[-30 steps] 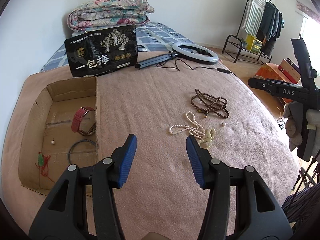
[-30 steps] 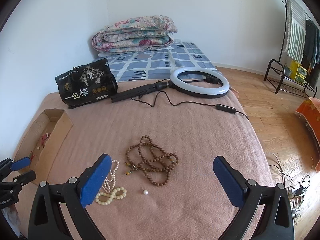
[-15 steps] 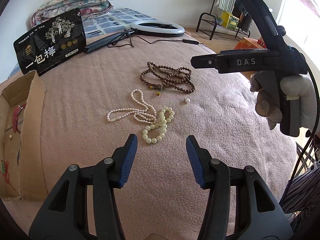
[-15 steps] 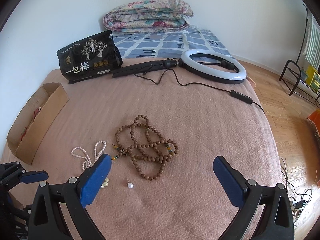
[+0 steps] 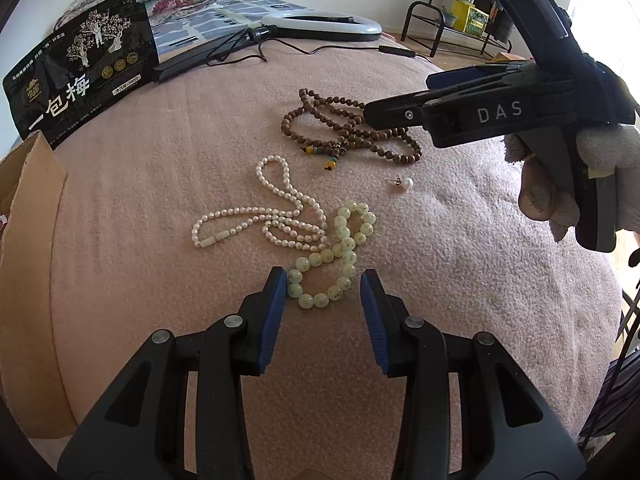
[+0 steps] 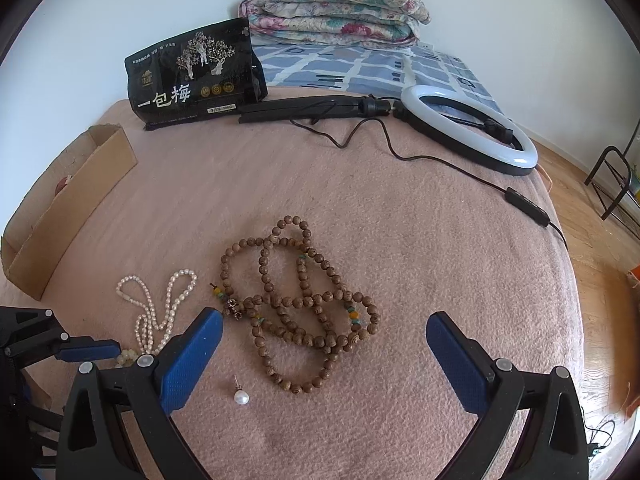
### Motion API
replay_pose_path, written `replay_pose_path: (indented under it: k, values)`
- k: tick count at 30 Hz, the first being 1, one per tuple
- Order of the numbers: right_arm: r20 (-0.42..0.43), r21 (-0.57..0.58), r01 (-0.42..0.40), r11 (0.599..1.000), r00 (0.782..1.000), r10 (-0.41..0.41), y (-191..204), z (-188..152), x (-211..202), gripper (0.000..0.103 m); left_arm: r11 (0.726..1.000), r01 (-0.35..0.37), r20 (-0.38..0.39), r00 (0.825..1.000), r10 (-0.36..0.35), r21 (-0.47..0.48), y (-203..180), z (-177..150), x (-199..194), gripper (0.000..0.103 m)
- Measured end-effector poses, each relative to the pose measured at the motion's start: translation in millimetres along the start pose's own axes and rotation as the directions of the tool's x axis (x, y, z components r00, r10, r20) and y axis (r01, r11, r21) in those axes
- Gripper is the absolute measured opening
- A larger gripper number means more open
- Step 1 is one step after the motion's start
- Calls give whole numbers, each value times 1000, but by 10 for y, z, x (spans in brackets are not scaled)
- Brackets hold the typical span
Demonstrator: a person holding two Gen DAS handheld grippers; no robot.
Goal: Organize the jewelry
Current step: 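Close the left gripper on the pale green bead bracelet while the right gripper grasps the wooden bead strand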
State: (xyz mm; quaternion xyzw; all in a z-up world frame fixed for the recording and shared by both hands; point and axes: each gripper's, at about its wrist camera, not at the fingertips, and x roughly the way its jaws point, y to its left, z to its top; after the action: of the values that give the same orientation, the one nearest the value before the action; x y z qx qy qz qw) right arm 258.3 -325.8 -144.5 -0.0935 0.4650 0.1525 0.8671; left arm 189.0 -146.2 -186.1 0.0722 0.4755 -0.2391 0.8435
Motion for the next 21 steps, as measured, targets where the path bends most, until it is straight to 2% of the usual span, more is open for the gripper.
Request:
replay_pose_path:
  k: [3,10,14,19,21]
  values:
    - [-15,-38,-25,999,1000,25,29,27,117,103,1000,7,3,1000,-7,2,10,-14,33,40]
    - [-70,-142,-33,989,997,23,142,58,433,103,1000,25,19,1000,-24,-3,26,2,60,35]
    - [-71,-121,-48,991,997,39,131,80,524,103,1000,28,23,999,-28,1,38,-3,58,32]
    - [-78,-120,-53,991,996,44,145,91,543,103,999,48,21,999,-48,-13,77,-6,57,23]
    - [-81,-122,-67,990,995,57,155,91,533,99,998,57,20,998,-56,-19,83,-16,56,19]
